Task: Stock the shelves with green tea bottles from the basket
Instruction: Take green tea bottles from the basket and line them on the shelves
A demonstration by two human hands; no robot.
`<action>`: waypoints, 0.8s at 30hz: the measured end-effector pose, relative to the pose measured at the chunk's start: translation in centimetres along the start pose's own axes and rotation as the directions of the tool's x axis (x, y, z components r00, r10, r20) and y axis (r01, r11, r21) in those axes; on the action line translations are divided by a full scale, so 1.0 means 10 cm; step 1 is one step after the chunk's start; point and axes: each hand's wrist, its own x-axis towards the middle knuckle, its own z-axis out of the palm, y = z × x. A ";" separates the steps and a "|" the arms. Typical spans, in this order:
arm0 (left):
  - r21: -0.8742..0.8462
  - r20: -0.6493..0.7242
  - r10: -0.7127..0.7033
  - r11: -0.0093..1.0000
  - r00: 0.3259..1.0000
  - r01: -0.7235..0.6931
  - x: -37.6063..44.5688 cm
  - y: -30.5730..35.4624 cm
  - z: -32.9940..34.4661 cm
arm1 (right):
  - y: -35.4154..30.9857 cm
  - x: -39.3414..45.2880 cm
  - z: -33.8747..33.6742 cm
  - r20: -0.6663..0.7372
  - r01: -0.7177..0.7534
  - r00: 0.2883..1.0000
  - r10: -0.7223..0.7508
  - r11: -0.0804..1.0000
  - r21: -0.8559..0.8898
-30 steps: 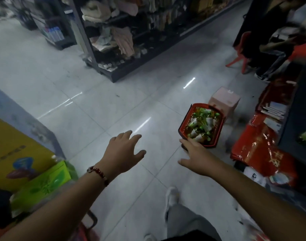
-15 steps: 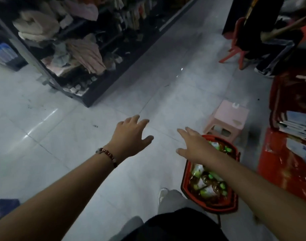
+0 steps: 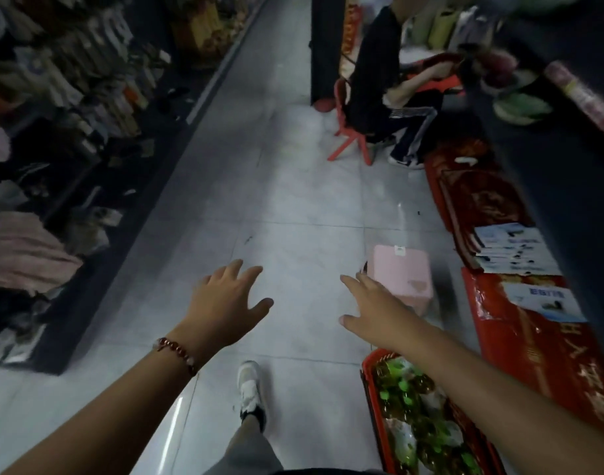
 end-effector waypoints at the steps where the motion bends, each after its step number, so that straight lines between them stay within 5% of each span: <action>1: -0.010 0.027 0.026 1.000 0.999 -0.026 0.24 -0.12 -0.01 | -0.06 0.19 -0.01 -0.017 -0.044 0.999 0.045 0.999 0.020; 6: -0.021 0.099 0.230 0.973 0.968 -0.229 1.40 -0.41 -0.22 | -0.41 0.97 -0.24 -0.117 -0.252 0.952 0.282 0.943 0.218; 11: 0.032 0.109 0.503 0.861 0.858 -0.508 2.27 -0.10 -0.57 | -0.43 1.30 -0.66 -0.160 -0.388 0.884 0.440 0.880 0.275; 18: 0.100 0.186 0.797 0.567 0.575 -0.818 3.14 0.81 -0.78 | 0.31 1.38 -0.87 -0.187 -0.551 0.744 0.642 0.747 0.371; 24: 0.170 0.313 0.915 0.211 0.255 -0.963 3.75 2.21 -0.65 | 1.34 1.26 -0.88 -0.216 -0.650 0.556 0.803 0.582 0.489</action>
